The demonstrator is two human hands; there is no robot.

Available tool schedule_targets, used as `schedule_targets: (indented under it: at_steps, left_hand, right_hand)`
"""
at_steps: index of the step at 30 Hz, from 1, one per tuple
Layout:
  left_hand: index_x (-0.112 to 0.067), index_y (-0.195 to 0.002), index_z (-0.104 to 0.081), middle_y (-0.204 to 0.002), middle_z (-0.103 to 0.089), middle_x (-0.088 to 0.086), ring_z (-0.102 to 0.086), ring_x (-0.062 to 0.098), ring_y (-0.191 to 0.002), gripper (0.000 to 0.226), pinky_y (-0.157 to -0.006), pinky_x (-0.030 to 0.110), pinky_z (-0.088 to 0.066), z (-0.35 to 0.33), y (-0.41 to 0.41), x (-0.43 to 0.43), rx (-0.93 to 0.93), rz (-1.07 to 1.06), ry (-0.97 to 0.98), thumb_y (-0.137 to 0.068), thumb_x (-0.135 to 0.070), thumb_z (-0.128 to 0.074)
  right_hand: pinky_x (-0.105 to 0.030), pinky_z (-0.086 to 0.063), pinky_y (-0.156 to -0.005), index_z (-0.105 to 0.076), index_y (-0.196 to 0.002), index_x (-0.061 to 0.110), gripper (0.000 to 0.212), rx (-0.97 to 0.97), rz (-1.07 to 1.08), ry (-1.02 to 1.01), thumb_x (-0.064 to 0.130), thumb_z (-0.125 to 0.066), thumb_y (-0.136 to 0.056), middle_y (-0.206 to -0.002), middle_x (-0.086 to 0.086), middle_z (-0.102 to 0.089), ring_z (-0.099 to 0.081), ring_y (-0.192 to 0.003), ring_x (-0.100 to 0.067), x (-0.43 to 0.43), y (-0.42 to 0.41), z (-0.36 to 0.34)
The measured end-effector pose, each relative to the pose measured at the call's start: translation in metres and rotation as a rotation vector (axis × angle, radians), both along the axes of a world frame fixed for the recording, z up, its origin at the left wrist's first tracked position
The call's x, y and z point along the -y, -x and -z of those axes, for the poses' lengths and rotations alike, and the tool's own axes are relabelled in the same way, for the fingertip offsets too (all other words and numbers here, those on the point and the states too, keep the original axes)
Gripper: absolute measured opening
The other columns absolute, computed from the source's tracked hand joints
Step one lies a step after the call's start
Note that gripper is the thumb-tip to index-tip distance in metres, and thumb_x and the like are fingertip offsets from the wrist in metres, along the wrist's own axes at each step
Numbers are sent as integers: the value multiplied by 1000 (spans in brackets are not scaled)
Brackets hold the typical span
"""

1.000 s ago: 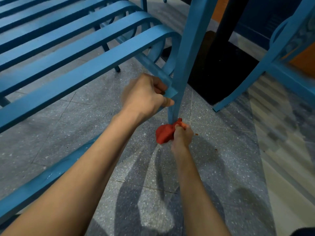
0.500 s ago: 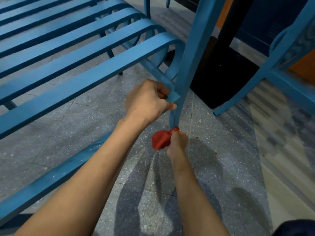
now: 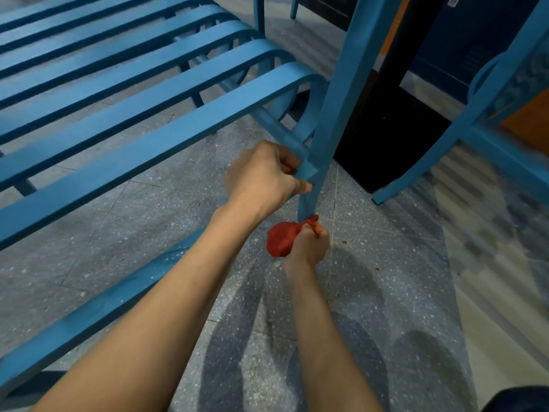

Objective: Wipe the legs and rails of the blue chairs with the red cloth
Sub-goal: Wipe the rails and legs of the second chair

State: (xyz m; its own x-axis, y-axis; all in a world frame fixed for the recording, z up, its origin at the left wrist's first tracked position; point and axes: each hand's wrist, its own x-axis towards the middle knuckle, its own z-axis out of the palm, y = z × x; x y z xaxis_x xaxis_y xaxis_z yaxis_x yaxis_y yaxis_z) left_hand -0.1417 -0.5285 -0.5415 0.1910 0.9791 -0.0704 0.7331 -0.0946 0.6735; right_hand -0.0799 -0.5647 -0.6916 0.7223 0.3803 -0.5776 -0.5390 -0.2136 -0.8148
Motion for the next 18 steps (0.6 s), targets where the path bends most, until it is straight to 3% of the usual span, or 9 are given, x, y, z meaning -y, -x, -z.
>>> schedule_targets:
  at_steps: [4, 7, 11, 18]
  left_hand:
    - [-30, -100, -69, -95, -67, -16, -62, 6, -88, 41, -75, 27, -49, -1, 0, 2, -4, 11, -20, -63, -44, -82]
    - [-30, -99, -70, -93, -67, -16, -62, 5, -87, 42, -75, 26, -49, -1, 1, 1, -8, 5, -28, -63, -44, -82]
    - [-30, -99, -70, -94, -68, -15, -62, 6, -88, 42, -78, 28, -51, 0, 0, 2, -24, 1, -46, -63, -46, -82]
    - [-29, -100, -70, -95, -68, -15, -62, 6, -88, 42, -76, 26, -48, -2, 0, 4, -16, 3, -37, -63, -44, -82]
  right_hand:
    - [-41, -56, -83, -64, -93, 16, 13, -82, 1, 0, 11, -53, -92, -100, -7, -69, -66, -91, -24, -3, -10, -12]
    - [-44, -55, -88, -66, -90, 20, 15, 46, -57, -135, 10, -54, -92, -97, -3, -70, -67, -91, -20, 8, -7, -28]
    - [-32, -53, -88, -68, -100, 17, 17, 154, -48, -257, 7, -56, -92, -100, -3, -72, -68, -96, -18, 15, 5, -43]
    - [-39, -53, -91, -65, -96, 13, 14, 106, -11, -60, 5, -56, -91, -97, -5, -69, -66, -95, -22, 8, 2, -27]
